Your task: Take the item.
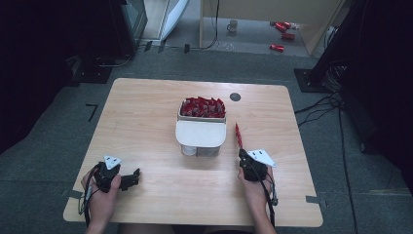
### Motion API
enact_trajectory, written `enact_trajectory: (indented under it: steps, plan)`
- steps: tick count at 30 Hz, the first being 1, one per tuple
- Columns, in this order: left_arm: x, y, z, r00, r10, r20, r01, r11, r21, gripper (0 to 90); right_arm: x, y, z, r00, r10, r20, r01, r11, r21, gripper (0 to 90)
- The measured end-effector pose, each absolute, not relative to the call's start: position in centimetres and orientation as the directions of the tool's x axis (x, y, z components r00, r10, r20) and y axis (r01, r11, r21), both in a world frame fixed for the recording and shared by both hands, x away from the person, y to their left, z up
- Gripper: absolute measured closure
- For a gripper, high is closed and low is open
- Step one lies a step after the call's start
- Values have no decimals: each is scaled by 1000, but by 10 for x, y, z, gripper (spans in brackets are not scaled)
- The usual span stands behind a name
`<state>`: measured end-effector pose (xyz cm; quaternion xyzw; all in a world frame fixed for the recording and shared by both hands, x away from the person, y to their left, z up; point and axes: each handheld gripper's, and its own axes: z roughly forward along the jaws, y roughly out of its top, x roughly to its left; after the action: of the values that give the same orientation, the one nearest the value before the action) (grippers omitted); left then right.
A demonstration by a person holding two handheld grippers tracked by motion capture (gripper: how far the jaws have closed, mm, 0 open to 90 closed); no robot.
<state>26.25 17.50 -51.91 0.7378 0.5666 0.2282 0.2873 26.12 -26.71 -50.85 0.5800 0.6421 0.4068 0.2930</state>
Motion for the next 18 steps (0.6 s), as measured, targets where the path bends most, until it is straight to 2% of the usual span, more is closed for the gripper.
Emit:
enact_trajectory:
  steps: [6,12,18]
  plan:
    - [263,175,-519,254,967,11,705,-193,683,0,263,-263,-516,-193,974,121,576,13,817,847]
    - [262,175,-519,254,967,11,705,-193,683,0,264,-263,-520,-199,968,154,608,-1,794,765]
    - [263,175,-519,253,967,11,705,-192,683,0,263,-264,-517,-236,956,176,607,3,794,613]
